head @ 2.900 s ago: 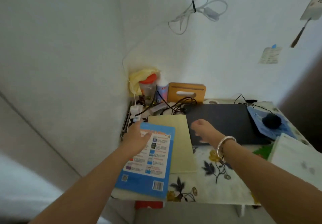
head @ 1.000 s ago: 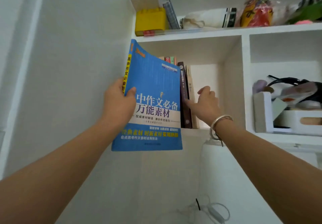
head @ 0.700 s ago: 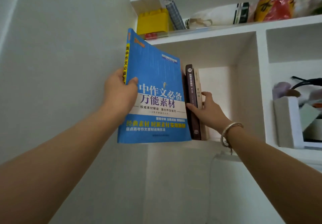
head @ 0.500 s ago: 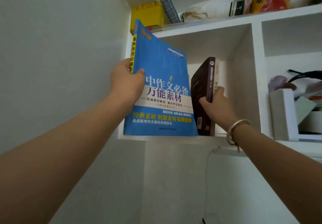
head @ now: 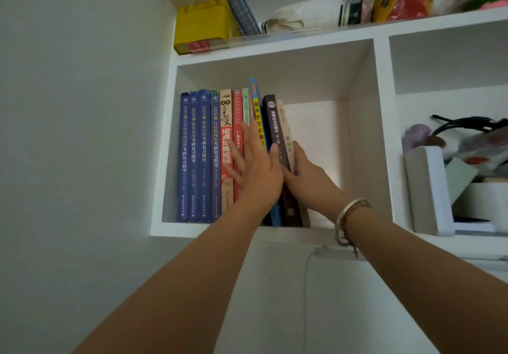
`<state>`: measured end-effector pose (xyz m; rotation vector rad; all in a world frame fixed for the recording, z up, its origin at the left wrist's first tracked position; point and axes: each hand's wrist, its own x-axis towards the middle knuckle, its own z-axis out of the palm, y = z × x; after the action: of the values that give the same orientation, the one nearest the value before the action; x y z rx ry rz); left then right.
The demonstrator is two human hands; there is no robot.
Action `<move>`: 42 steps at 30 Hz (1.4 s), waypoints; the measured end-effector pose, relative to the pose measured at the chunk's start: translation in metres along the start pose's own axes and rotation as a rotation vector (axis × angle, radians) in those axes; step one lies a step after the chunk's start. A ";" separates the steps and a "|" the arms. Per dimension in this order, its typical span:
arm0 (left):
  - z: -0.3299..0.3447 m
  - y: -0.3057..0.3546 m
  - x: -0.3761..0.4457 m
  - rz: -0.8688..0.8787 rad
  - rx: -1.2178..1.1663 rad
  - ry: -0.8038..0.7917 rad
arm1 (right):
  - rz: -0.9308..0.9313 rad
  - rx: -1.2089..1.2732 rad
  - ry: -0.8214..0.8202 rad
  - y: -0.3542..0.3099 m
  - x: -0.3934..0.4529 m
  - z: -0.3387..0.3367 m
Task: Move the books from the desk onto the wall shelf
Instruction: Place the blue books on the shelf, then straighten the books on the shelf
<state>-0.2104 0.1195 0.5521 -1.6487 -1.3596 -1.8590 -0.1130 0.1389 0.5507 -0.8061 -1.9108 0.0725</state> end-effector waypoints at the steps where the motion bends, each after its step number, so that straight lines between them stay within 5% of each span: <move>1: 0.002 -0.010 0.002 0.044 0.089 -0.030 | -0.006 0.013 -0.022 0.001 0.001 0.003; 10: -0.008 -0.034 0.007 0.181 0.531 -0.094 | -0.036 0.185 -0.114 0.015 -0.006 0.010; 16: -0.048 -0.075 -0.048 0.258 0.577 -0.327 | -0.033 0.108 0.003 -0.008 -0.053 0.002; 24: -0.111 -0.116 -0.160 0.151 0.509 -0.460 | -0.028 0.039 0.072 -0.040 -0.152 0.024; 31: -0.153 -0.132 -0.261 0.031 0.437 -0.671 | 0.158 0.030 -0.054 -0.036 -0.265 0.064; 42: -0.158 -0.185 -0.454 -0.455 0.212 -0.991 | 0.786 0.046 -0.285 0.029 -0.456 0.123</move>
<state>-0.3106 -0.0701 0.0834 -2.3976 -2.3575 -0.9436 -0.0818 -0.0583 0.1211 -1.5352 -1.7253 0.7390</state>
